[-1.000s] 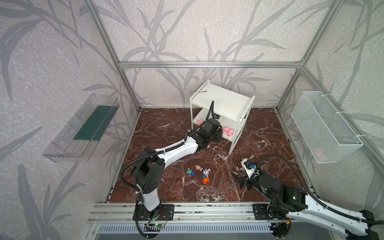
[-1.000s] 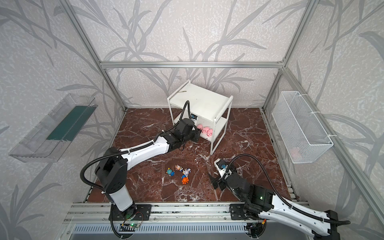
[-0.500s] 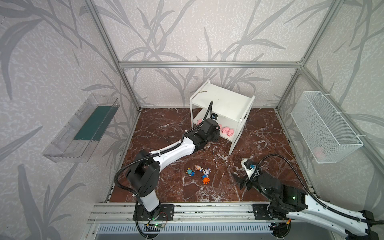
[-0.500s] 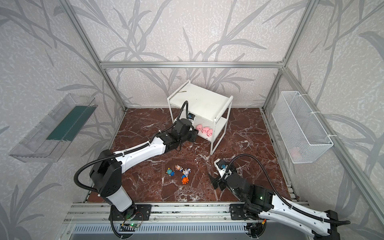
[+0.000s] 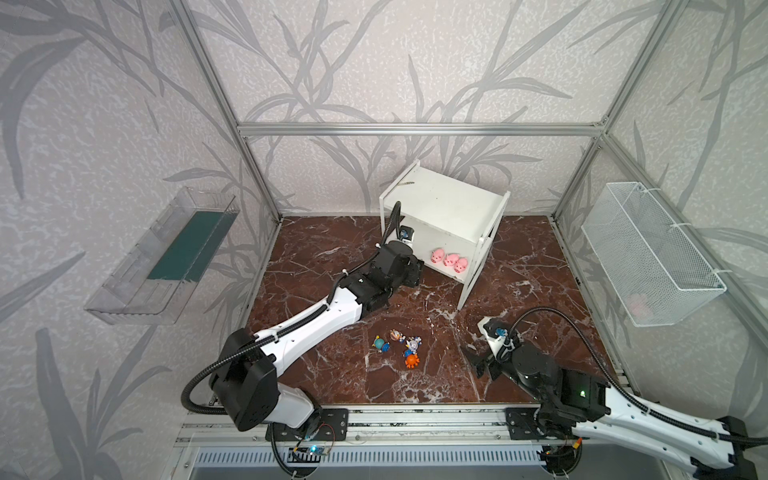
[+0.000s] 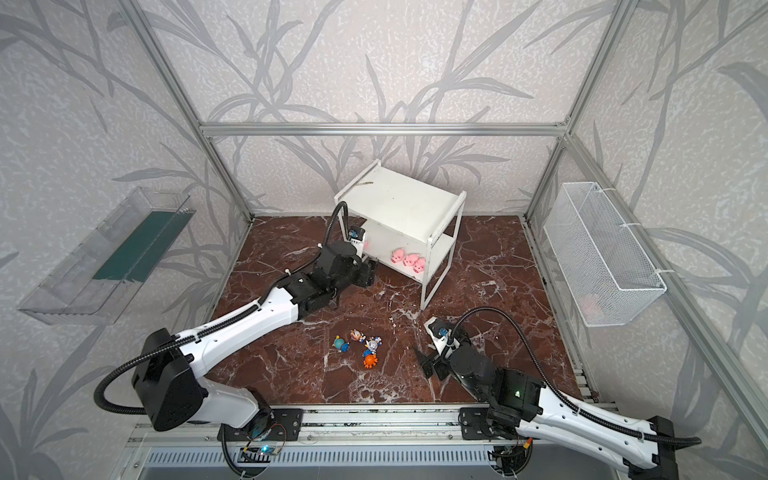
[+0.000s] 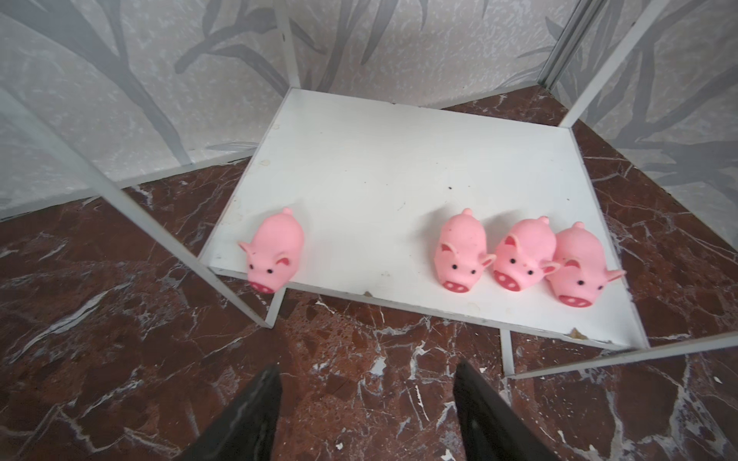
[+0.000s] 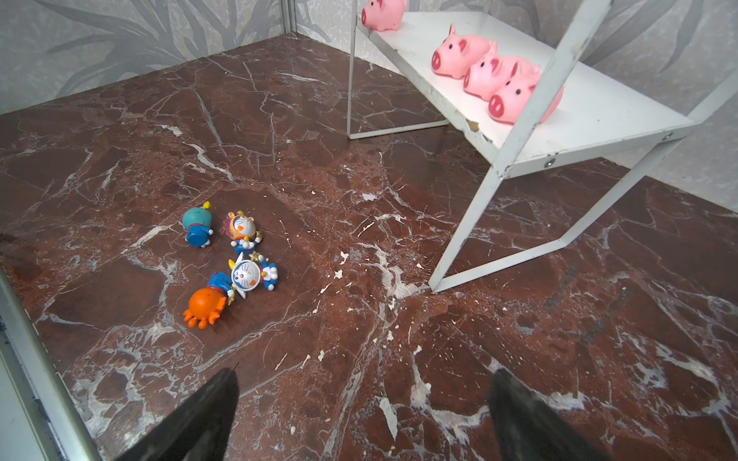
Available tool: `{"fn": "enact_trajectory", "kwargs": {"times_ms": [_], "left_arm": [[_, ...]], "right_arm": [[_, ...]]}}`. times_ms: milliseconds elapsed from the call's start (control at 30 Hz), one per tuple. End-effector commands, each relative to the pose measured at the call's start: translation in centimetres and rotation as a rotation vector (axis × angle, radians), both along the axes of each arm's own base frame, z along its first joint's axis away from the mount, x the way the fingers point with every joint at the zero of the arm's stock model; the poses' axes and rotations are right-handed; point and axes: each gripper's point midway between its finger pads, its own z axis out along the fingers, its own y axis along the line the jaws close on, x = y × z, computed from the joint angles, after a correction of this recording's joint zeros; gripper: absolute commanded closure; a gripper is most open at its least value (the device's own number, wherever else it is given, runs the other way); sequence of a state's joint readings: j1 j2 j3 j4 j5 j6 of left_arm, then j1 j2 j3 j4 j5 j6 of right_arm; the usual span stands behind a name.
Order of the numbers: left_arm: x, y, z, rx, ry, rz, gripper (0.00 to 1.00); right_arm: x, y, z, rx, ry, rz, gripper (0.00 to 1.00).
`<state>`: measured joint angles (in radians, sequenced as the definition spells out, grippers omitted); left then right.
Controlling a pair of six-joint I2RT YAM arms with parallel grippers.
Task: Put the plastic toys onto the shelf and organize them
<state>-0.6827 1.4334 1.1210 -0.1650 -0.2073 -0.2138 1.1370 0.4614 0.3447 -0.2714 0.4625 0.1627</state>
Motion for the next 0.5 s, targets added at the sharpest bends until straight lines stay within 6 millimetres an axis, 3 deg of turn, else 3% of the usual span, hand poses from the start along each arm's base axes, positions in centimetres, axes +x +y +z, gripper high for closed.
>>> {"fn": "enact_trajectory", "kwargs": {"times_ms": [0,467], "left_arm": [[-0.1,1.7,0.0,-0.04,0.02,-0.005,0.31],[1.7,3.0,-1.0,-0.109,0.053,-0.12,0.4]], "right_arm": [[0.1,0.2,0.1,0.015,-0.011,0.005,0.03],[0.1,-0.2,0.4,0.019,-0.016,-0.007,0.03]]}}
